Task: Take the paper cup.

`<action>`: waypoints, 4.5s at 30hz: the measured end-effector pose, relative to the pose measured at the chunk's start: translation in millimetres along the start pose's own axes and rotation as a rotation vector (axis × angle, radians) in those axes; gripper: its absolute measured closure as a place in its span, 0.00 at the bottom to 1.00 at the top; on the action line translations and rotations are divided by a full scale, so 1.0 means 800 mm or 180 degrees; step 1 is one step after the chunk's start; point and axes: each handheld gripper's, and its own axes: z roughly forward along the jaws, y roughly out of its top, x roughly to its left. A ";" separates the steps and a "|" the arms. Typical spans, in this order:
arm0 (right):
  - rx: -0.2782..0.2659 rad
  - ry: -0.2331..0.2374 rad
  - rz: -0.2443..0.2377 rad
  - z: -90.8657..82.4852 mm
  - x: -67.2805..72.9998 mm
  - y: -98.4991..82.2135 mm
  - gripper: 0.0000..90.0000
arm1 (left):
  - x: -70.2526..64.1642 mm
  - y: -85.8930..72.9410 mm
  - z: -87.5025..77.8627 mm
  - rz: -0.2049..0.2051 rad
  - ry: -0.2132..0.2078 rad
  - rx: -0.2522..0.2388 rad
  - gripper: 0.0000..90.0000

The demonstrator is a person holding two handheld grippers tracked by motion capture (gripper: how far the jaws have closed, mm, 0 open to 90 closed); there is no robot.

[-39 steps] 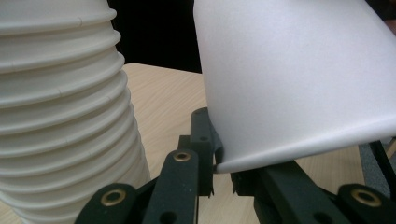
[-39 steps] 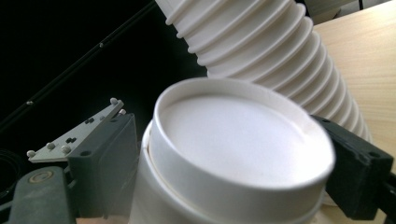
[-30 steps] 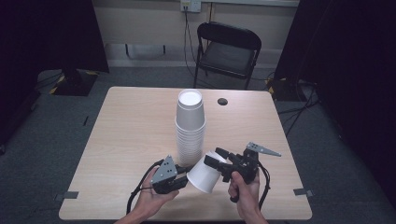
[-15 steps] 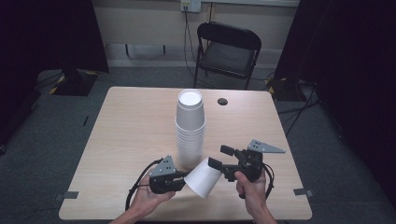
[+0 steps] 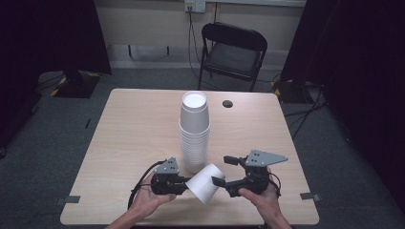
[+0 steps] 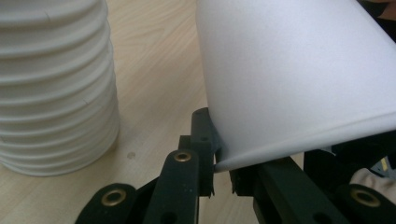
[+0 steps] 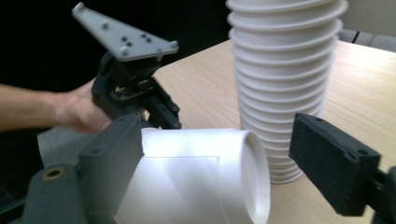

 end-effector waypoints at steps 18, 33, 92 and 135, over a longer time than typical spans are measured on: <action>0.0711 0.0308 -0.0939 0.035 0.028 -0.006 0.15 | 0.007 -0.002 0.009 -0.0150 -0.0105 0.0300 0.92; 0.0909 0.0183 -0.1431 0.042 0.035 -0.023 0.15 | 0.016 -0.003 0.007 -0.0379 -0.0273 0.0218 0.93; 0.1068 -0.0053 -0.1672 0.086 0.046 -0.051 0.13 | 0.015 0.008 0.005 -0.0836 -0.0280 -0.0062 0.95; 0.0661 -0.0207 -0.0966 0.071 0.015 -0.052 0.15 | 0.015 0.013 -0.028 -0.0556 0.0217 -0.0598 0.42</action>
